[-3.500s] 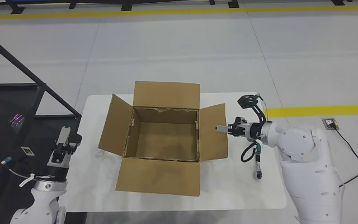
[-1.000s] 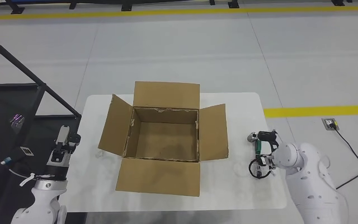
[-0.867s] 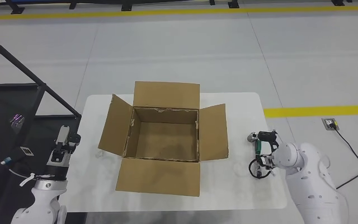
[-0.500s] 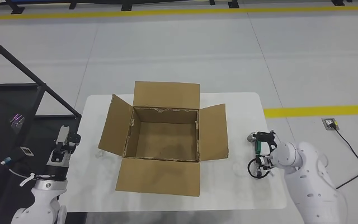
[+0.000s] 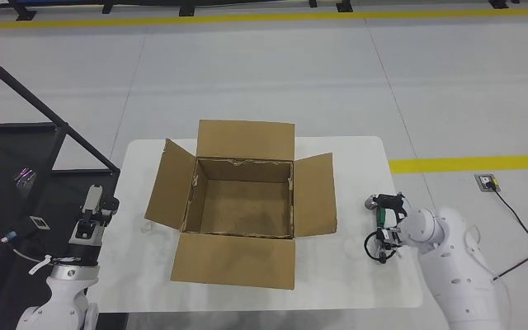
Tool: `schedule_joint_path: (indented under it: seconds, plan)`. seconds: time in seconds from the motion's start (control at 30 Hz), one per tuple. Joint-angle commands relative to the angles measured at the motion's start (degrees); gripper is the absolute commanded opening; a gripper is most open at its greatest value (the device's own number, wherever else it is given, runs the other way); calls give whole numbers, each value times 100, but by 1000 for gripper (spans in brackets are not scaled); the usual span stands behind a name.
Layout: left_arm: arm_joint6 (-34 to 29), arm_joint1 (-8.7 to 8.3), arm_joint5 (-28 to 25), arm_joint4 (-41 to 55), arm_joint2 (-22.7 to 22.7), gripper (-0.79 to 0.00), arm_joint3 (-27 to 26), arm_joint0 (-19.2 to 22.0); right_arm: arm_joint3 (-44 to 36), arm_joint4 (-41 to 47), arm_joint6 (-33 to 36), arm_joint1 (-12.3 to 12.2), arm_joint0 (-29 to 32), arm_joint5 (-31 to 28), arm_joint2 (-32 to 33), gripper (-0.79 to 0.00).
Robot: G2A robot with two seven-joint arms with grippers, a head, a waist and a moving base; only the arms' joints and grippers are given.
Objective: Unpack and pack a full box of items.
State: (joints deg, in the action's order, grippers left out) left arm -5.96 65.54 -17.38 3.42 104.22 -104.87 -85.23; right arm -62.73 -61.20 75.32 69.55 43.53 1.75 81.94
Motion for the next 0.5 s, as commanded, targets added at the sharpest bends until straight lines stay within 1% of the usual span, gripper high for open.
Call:
schedule_joint_path:
  seconds: [0.0, 0.1, 0.2, 0.3, 0.33, 0.47]
  plan:
    - [0, 0, 0, 0, 0, 0, 0, 0, 50, 2, -6, -4, -24, 5, -28, -566]
    - [0, 0, 0, 0, 0, 0, 0, 0, 89, 15, -40, -10, -39, 19, -56, -582]
    - [0, 0, 0, 0, 0, 0, 0, 0, 114, 50, -52, -19, -50, 21, -69, -634]
    - [0, 0, 0, 0, 0, 0, 0, 0, 131, 62, -72, -30, -55, 29, -83, -736]
    - [0, 0, 0, 0, 0, 0, 0, 0, 139, 72, -76, -34, -59, 30, -84, -785]
    - [0, 0, 0, 0, 0, 0, 0, 0, 79, 134, -148, -60, -46, 61, -14, -785]
